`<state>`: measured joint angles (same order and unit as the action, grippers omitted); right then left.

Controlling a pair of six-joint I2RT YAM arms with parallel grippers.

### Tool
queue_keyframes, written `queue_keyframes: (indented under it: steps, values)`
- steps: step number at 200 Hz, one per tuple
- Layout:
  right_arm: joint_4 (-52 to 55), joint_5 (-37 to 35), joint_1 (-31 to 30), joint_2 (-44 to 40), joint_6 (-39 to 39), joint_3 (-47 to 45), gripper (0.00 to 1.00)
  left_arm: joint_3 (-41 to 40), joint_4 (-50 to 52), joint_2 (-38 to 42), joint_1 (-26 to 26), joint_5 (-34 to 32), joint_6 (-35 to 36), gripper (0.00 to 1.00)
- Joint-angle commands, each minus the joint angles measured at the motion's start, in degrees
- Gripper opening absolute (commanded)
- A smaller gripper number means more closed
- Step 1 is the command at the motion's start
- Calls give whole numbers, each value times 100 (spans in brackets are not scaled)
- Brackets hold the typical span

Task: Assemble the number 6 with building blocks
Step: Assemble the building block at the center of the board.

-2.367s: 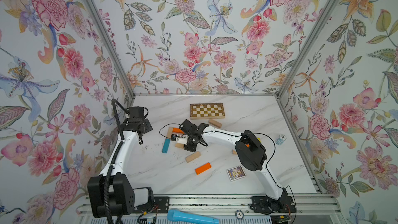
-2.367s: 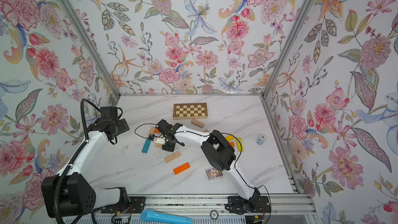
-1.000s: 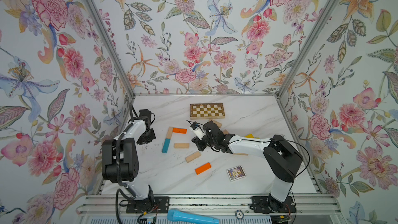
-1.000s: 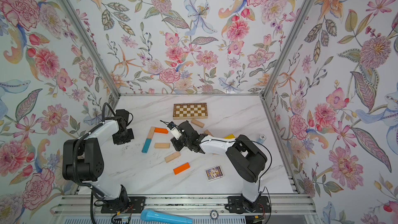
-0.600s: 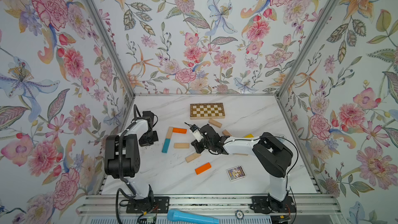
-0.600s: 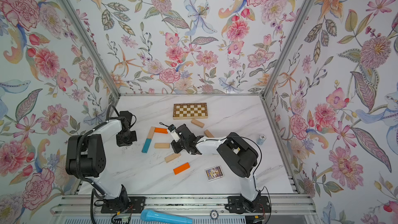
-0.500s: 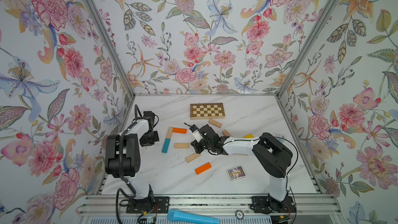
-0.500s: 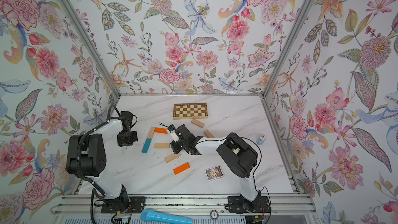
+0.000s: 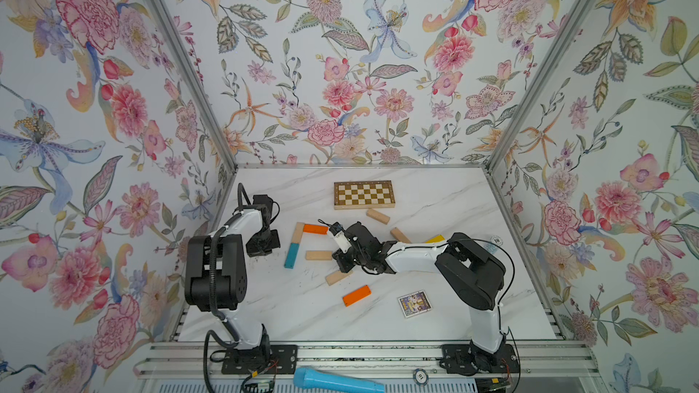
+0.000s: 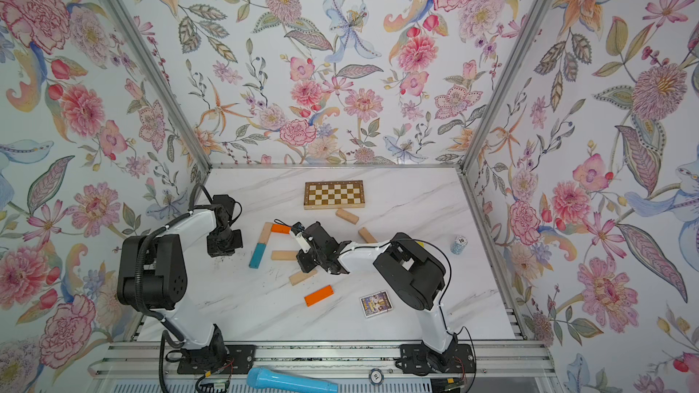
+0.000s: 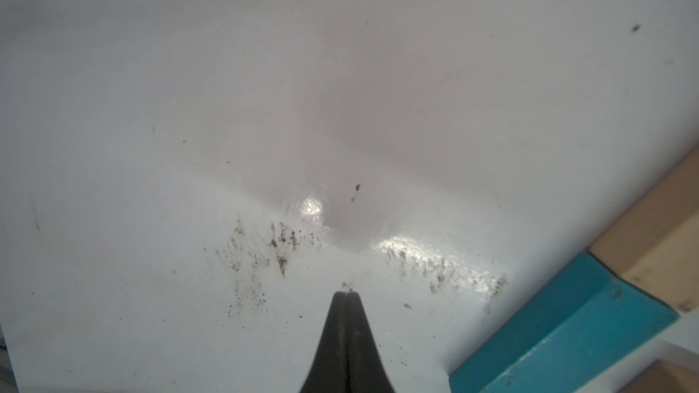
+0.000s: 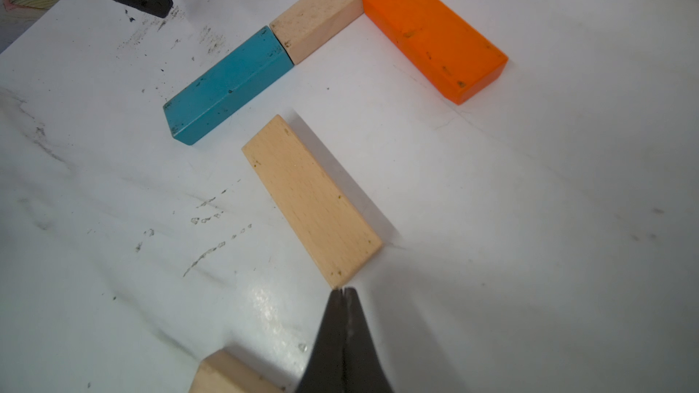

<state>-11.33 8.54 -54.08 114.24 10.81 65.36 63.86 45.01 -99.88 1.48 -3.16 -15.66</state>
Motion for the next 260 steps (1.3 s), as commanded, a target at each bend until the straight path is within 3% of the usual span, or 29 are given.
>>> queue_keyframes:
  steps: [1, 36, 58, 260]
  values:
    - [-18, 3, -101, 54, 38, 38, 0, 153, 163, -36, -51, 76, 107, 0]
    - [-27, -175, -185, 151, -104, 38, 22, 145, 143, 11, -51, 111, 107, 0]
    - [-1, -211, -195, 241, -167, 89, 26, 149, 132, 16, -51, 152, 114, 0]
    - [183, -388, -445, 442, 44, 346, 19, 162, 111, -80, -189, 384, 169, 0]
